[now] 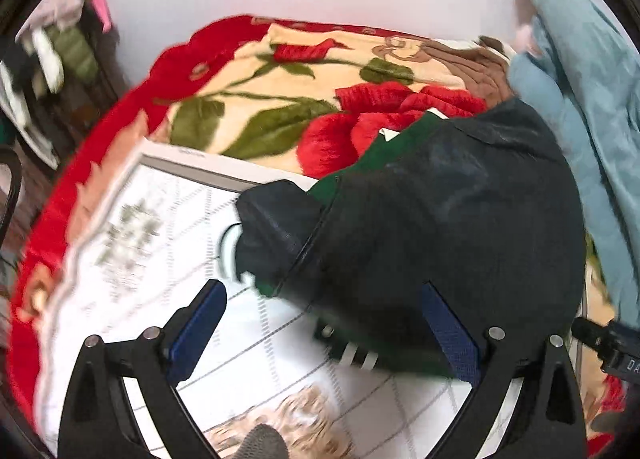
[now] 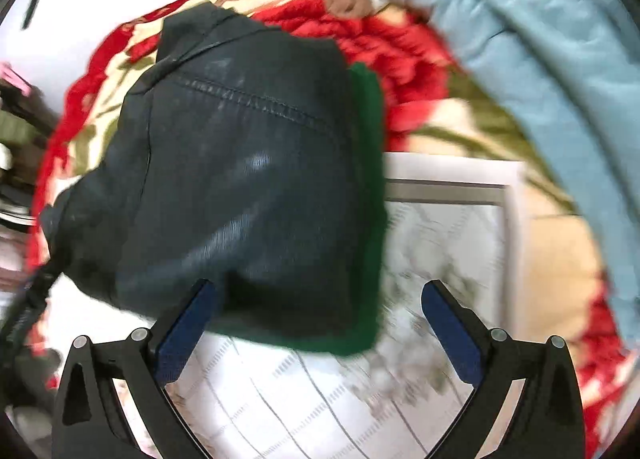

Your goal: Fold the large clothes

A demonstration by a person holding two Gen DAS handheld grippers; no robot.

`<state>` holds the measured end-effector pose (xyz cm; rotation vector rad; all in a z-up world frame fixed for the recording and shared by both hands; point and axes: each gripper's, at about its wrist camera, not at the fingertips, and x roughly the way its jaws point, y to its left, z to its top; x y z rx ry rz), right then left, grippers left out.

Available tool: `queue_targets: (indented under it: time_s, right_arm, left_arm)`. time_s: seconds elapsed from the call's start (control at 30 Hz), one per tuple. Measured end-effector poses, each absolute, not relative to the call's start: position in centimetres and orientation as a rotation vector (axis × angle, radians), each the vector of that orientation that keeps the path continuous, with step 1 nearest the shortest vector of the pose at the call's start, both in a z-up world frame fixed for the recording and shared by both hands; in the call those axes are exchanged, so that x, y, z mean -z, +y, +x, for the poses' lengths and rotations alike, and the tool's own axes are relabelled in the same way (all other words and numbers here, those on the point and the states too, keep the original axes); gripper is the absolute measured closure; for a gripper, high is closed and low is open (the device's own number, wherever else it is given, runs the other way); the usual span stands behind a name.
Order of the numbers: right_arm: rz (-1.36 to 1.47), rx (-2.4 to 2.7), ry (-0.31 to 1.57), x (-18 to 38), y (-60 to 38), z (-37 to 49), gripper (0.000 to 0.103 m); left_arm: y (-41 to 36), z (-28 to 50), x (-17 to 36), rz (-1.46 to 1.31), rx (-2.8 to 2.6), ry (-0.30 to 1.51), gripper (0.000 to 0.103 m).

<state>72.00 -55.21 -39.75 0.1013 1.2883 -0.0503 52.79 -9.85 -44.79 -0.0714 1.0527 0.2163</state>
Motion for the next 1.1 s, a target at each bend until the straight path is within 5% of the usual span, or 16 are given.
queue_targets:
  time_s: [0.27,0.77,1.1]
  right_arm:
    - [0.021,0.189,1.178,30.6,-48.4,59.4,0.000]
    - [0.006,0.287,0.910,1.5,-38.7,35.5,0.000]
    - [-0.001,0.259,0.791,-11.6,-36.3,22.7,0.000]
  left_arm:
    - [-10.7,46.4,35.7,0.028,-0.127,1.036,0.004]
    - [-9.0,29.1,13.3,0.049,-0.031,0.872,0.004]
    - [-8.5,19.9,3.6,0.010,-0.032,0.788,0.004]
